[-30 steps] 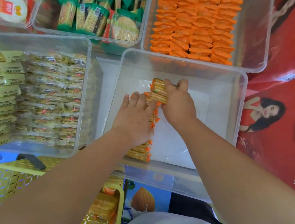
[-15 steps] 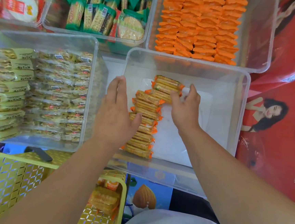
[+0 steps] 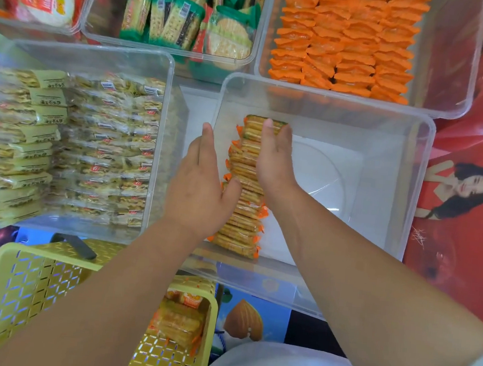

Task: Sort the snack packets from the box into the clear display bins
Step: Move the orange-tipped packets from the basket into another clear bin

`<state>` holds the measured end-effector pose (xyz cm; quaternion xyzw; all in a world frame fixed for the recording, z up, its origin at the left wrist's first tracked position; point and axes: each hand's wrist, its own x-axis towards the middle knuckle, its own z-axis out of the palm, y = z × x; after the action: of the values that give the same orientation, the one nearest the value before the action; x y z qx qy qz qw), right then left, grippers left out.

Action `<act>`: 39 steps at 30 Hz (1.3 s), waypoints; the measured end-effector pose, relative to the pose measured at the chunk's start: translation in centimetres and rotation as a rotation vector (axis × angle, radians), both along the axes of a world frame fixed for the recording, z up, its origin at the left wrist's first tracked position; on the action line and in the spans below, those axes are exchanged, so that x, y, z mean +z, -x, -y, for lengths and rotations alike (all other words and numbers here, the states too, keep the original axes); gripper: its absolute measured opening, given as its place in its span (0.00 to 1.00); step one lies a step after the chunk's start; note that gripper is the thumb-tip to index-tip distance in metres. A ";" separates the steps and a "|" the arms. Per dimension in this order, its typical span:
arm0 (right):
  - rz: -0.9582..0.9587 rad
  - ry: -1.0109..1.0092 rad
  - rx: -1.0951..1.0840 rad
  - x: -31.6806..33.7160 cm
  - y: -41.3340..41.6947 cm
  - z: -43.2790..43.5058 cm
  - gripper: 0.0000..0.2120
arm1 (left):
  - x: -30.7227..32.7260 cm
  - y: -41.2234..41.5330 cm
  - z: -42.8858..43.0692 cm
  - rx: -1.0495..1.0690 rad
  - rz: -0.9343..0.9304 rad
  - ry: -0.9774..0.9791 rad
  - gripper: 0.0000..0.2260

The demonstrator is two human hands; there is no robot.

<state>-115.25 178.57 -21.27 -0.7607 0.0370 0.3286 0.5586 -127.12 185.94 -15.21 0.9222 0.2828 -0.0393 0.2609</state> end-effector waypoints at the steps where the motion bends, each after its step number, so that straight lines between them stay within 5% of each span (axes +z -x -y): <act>1: -0.004 -0.004 0.025 -0.2 -0.1 0.3 0.36 | 0.0 0.0 0.0 -0.002 -0.002 -0.007 0.41; 6: -0.025 0.017 0.200 -0.9 -1.5 2.4 0.34 | -0.1 -0.1 0.1 -0.006 -0.005 -0.042 0.41; 12: 0.745 0.657 0.637 -1.0 0.0 4.4 0.42 | -0.2 -0.2 0.3 0.005 -0.010 -0.109 0.40; 18: 0.919 0.833 0.910 -2.3 1.1 3.4 0.42 | -0.4 -0.2 0.4 0.002 -0.023 -0.146 0.40; 34: 0.897 0.859 1.094 -2.5 0.2 2.8 0.44 | -0.4 -0.3 0.7 -0.013 -0.070 -0.198 0.41; 37: 0.856 0.660 0.972 -1.4 0.1 3.4 0.42 | -0.3 -0.3 0.7 -0.008 -0.061 -0.188 0.39; 39: 0.777 0.426 0.686 -0.8 0.9 4.4 0.37 | -0.2 -0.3 0.6 -0.008 -0.051 -0.174 0.37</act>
<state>-116.15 174.17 -22.02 -0.8903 -0.3557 0.1722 0.2263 -126.87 185.30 -15.45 0.9411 0.2883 -0.0392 0.1721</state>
